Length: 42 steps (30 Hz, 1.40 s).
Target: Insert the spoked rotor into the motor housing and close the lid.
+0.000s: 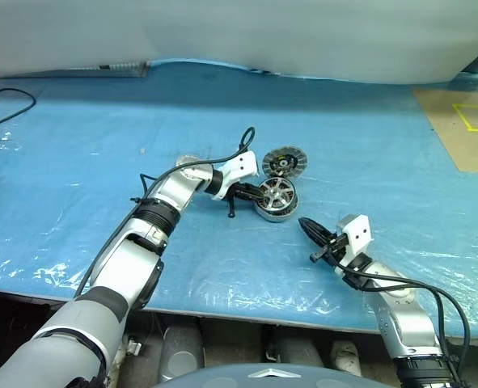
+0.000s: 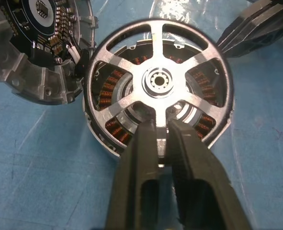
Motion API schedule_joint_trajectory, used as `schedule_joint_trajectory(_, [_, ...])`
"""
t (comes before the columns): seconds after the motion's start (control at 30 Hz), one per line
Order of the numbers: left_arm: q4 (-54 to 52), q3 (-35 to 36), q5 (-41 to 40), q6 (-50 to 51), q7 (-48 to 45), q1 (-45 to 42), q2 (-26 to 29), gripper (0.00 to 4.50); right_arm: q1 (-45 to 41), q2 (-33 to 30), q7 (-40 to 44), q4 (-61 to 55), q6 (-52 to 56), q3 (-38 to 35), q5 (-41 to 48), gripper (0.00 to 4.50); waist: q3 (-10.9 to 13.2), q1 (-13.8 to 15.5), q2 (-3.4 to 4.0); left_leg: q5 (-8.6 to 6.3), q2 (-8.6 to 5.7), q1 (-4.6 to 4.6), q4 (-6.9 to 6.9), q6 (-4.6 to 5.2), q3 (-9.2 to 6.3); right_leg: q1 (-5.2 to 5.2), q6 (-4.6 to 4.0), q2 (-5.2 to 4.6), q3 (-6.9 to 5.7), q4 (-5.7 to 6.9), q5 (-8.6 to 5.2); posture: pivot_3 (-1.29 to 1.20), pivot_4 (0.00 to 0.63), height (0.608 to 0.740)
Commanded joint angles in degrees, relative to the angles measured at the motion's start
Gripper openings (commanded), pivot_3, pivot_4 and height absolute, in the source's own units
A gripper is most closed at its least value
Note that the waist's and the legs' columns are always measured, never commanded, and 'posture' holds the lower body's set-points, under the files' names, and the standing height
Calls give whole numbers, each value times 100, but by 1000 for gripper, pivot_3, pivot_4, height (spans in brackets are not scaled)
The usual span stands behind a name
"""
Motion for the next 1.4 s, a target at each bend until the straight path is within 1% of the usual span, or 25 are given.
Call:
schedule_joint_trajectory(0.03, [-99, 110, -87, -3, -28, -154, -35, 1467, -19, -17, 4, -87, -71, -28, 33, 0, 0, 6, 0, 0, 0, 0, 0, 0, 0, 0, 0, 0, 0, 0, 0, 0, 150, 740])
schedule_joint_trajectory(0.07, [-166, 161, -162, 45, -71, -139, -49, 1790, -7, -20, 5, -102, -66, -38, 42, 0, 0, 7, 0, 0, 0, 0, 0, 0, 0, 0, 0, -1, 0, 0, 0, 0, 150, 740])
schedule_joint_trajectory(0.2, [-583, 380, -554, 373, -336, 34, -43, 1790, 6, -38, -10, -131, -12, -95, 86, 0, 0, 6, 0, 0, 0, 0, 0, 0, 0, 0, -1, -2, 0, 0, 0, 0, 150, 740])
schedule_joint_trajectory(0.33, [-1341, 591, -993, 838, -502, 456, 83, 866, -92, -54, -103, -113, 145, -221, 161, 0, 0, -9, 0, 0, 1, 0, -2, 1, 1, 0, -2, -2, -1, 0, -1, 0, 150, 740])
schedule_joint_trajectory(0.4, [-1903, 737, -1235, 1022, -461, 880, 189, 173, -300, -58, -282, -96, 506, -320, 226, 0, 0, -28, 0, 0, 1, 2, -3, 1, 2, 0, -2, -2, 0, 0, -1, 0, 150, 740])
schedule_joint_trajectory(0.43, [-2110, 789, -1311, 1078, -400, 1040, 219, 39, -387, -72, -341, -90, 686, -345, 247, 0, 1, -43, 1, 0, 2, 3, -4, 1, 3, -1, -2, -1, 0, -1, -1, 0, 150, 740])
schedule_joint_trajectory(0.53, [-2722, 949, -1465, 995, -118, 1718, 309, 39, -845, -219, -568, 85, 1129, -297, 16, 0, 2, -60, 3, -1, 2, 6, -3, 1, 4, 0, -3, -1, 0, 1, -1, 0, 150, 740])
schedule_joint_trajectory(0.67, [-3275, 1234, -1656, 420, 297, 2737, 266, 39, -1767, -411, -1080, 758, 1478, -86, -623, 0, 2, -112, 4, -11, 3, 5, -2, -17, 4, 1, -3, -1, 0, 0, -1, 0, 150, 740])
schedule_joint_trajectory(0.77, [-3536, 1345, -1738, -244, 472, 3398, 162, 39, -2410, -549, -1088, 1406, 1520, 99, -937, 0, 4, -148, 7, -11, 2, 3, -2, -19, 6, -1, -3, -1, 1, -1, -1, 0, 150, 740])
schedule_joint_trajectory(0.87, [-3777, 1360, -1823, -403, 722, 3954, 55, 39, -3201, -631, -1058, 2244, 1537, 140, -1074, 0, 6, -151, 10, -12, 7, 2, -4, -19, 5, -2, -3, 3, -2, 0, -1, 0, 150, 740])
schedule_joint_trajectory(0.97, [-3929, 1437, -1942, -617, 1014, 4383, -116, 39, -4131, -712, -838, 3241, 1348, 213, -1165, 0, 9, -169, 15, -12, 3, 3, -1, -19, 9, -4, -3, 0, 4, 2, -1, 0, 150, 740])
schedule_joint_trajectory(1.13, [-3759, 1366, -1700, -1221, 1420, 4611, -260, 39, -5327, -760, -65, 4765, 635, 311, -1209, 0, 11, -170, 20, -12, 15, 6, 12, -18, 12, -6, -5, 7, 4, 16, 0, 0, 150, 740])
schedule_joint_trajectory(1.27, [-3693, 1265, -1622, -1439, 1576, 4710, -275, 39, -5908, -702, 794, 5580, 339, 236, -1022, 0, 11, -160, 20, -2, 15, -2, 20, 6, 15, -6, -6, 6, 4, 15, 0, 0, 150, 740])
schedule_joint_trajectory(1.4, [-3591, 1175, -1455, -1672, 1710, 4761, -212, 39, -6217, -628, 1724, 5963, 278, 220, -857, 0, 11, -156, 20, -16, 31, -15, 29, 32, 20, -19, -11, 8, -6, 28, 0, 0, 150, 740])
